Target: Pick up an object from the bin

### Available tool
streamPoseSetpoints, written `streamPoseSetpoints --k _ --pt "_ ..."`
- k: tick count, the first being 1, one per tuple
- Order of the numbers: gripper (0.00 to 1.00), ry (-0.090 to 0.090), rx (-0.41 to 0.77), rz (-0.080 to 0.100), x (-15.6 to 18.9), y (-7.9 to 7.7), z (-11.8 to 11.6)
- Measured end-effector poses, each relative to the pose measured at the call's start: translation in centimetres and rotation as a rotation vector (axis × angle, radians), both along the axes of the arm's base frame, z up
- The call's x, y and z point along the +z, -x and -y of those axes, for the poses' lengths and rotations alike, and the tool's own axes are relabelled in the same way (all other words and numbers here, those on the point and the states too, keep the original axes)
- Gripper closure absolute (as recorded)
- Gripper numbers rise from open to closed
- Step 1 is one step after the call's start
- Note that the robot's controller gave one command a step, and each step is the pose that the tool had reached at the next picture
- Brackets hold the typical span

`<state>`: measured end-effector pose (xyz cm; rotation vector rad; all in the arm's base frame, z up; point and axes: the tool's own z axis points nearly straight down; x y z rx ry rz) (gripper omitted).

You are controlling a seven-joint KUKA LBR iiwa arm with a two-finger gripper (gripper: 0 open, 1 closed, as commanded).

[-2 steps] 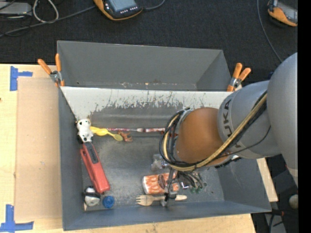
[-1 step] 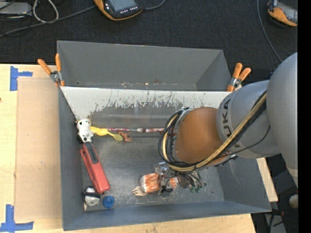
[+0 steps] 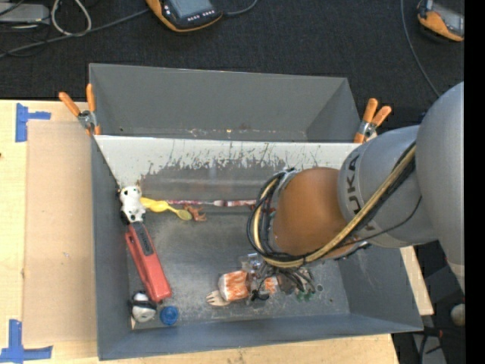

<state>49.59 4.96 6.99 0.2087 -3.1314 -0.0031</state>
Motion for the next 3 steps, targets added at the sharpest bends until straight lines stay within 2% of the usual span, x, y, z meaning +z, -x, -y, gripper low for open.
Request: streamPoseSetpoints --k 1,3 --pt "1.0 0.001 -0.001 -0.009 1.3 0.3 0.0" --pt "1.0 0.001 -0.003 -0.004 5.0 0.1 0.0"
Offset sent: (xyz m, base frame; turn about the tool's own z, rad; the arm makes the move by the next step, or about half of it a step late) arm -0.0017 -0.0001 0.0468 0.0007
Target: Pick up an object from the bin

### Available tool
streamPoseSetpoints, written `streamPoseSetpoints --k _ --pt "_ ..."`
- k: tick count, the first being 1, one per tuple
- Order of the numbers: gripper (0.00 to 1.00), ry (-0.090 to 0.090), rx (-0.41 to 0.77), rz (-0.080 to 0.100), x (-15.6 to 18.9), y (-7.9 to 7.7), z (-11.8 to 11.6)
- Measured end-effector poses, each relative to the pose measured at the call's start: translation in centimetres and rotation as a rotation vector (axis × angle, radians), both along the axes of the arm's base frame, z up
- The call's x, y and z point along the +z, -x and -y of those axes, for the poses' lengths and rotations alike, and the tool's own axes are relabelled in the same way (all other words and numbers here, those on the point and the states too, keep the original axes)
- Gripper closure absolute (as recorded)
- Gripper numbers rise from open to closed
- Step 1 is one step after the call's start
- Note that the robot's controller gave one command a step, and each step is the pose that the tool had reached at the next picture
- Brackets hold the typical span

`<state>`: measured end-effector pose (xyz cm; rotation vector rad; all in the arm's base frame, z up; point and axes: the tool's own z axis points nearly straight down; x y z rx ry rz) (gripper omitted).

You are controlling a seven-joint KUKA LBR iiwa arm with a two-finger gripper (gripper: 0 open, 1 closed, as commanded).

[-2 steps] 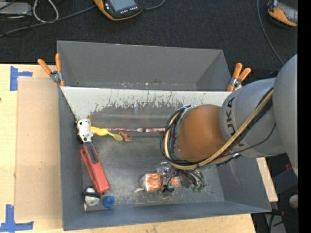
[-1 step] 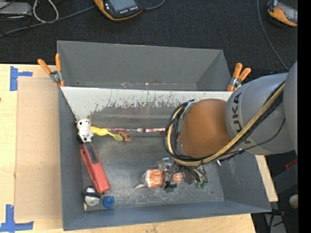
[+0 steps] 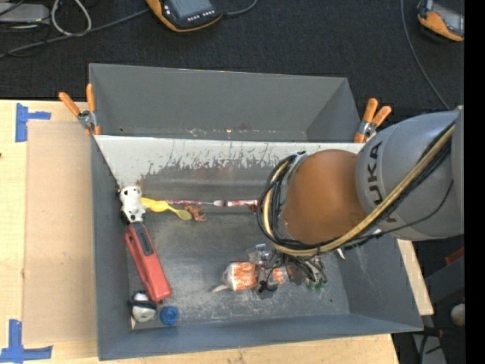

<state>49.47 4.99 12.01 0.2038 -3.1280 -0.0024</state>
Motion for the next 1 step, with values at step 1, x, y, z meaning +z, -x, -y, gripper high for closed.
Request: streamPoseSetpoints --k 1 --pt "1.0 0.001 -0.002 -0.01 3.85 0.23 -0.02"
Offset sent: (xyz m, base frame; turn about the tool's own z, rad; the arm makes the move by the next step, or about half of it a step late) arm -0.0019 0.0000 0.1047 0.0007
